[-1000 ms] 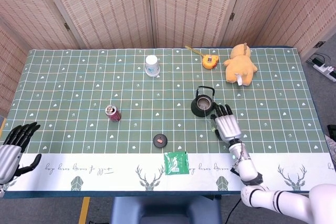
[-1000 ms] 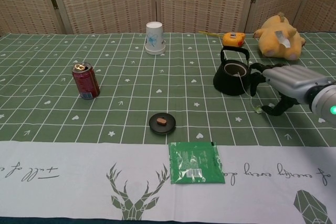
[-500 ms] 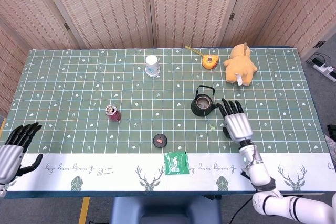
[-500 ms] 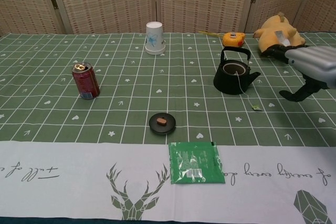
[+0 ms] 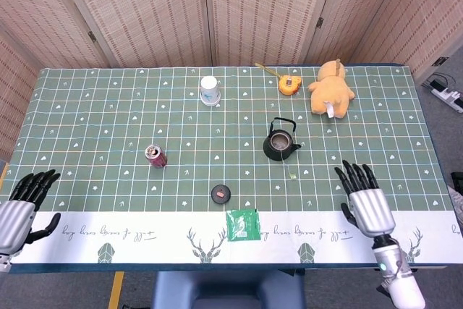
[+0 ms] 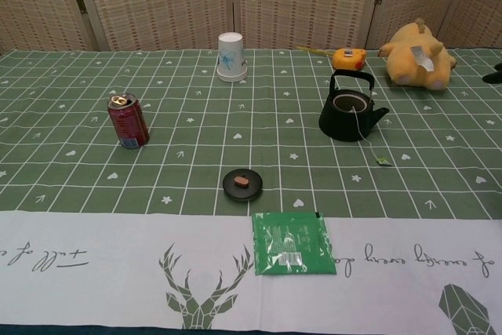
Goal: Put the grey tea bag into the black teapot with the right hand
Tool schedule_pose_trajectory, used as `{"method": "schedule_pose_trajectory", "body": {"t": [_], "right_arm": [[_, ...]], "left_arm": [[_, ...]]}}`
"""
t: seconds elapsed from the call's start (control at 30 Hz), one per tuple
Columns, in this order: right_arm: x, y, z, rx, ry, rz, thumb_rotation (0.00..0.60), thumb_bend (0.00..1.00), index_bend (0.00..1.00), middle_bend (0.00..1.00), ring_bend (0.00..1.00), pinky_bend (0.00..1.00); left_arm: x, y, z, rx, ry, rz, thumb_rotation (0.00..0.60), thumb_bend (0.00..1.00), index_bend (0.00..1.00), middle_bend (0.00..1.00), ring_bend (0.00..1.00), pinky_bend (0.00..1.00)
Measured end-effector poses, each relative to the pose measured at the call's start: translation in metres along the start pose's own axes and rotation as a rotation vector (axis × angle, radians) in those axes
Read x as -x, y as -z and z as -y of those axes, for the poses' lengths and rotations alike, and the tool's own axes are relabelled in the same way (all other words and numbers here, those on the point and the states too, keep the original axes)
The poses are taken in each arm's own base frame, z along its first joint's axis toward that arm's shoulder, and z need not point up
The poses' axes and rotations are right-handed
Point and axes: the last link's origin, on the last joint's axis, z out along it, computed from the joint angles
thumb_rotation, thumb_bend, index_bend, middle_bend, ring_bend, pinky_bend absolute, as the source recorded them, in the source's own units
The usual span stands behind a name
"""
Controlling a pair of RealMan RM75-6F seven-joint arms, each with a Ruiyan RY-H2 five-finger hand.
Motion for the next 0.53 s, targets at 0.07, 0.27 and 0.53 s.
{"method": "schedule_pose_trajectory", "body": {"t": [0.07,0.27,0.53], "right_arm": [[0.001,0.014,-0.01,0.009,-0.016,-0.015,0.6,0.43,0.01,0.0,0.0,0.0],[-0.002,0.042,-0.03,-0.003,-0.027,-0.031,0.6,0.43,0.01,0.0,0.0,0.0],[-0.009,0.052,-0.031,-0.022,-0.044,-0.033,0.6,0.43,0.01,0.0,0.0,0.0]], "left_arm": [[0.001,0.0,-0.001,-0.001,-0.009,-0.001,0.6,0.41,0.0,0.0,0.0,0.0],[0.005,-0.001,-0.005,-0.004,-0.03,-0.004,0.6,0.41,0.0,0.0,0.0,0.0],[0.008,0.0,-0.008,0.0,-0.042,-0.002,0.6,0.41,0.0,0.0,0.0,0.0]]}}
